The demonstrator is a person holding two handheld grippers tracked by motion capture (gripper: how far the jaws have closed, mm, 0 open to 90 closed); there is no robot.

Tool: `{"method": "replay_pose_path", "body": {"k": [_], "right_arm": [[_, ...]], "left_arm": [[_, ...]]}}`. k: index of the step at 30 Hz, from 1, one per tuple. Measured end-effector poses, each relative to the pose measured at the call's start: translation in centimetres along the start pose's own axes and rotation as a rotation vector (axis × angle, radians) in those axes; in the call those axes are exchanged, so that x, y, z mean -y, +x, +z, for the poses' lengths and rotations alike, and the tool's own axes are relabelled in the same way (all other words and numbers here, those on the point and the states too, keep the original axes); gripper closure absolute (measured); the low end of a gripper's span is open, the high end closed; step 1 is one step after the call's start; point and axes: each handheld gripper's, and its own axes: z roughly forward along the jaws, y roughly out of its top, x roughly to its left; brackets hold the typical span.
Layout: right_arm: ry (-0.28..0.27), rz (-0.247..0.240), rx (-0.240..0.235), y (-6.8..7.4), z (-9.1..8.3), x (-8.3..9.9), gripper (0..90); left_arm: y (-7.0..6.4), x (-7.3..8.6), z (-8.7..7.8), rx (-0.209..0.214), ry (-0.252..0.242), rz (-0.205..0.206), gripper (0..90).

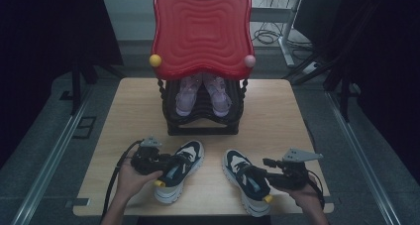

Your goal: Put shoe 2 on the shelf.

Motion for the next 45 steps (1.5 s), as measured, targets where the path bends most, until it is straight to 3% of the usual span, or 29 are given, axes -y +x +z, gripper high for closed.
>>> {"method": "replay_pose_path", "body": {"k": [5, 13, 21, 33, 36, 39, 45], "right_arm": [[0.047, -0.007, -0.028, 0.3, 1.1, -0.1, 50.5], [0.135, -0.015, 0.001, 0.3, 2.5, 0.0, 53.9], [0.193, -0.012, 0.016, 0.2, 3.2, -0.4, 65.2], [0.161, -0.008, 0.008, 0.1, 2.9, -0.2, 71.3], [0.141, 0.002, -0.005, -0.1, 2.8, -0.1, 71.3], [0.112, 0.010, -0.002, -0.3, 2.6, -0.1, 71.4], [0.054, 0.004, 0.006, -0.2, 2.0, -0.4, 71.4]], "left_arm": [[-0.1, 0.1, 0.1, -0.012, -0.002, -0.005, 65.1], [-0.1, 0.2, 0.1, -0.008, -0.008, -0.018, 64.3], [-0.1, 0.2, 0.1, -0.015, -0.008, -0.019, 66.5], [-0.3, 0.3, -0.1, -0.033, -0.018, -0.030, 71.2], [-0.4, 0.4, -0.4, -0.006, -0.027, -0.035, 71.6], [-0.5, 0.3, -0.9, 0.016, -0.051, -0.037, 72.3], [-0.6, 0.4, -2.3, -0.004, -0.114, -0.042, 72.7]]}}
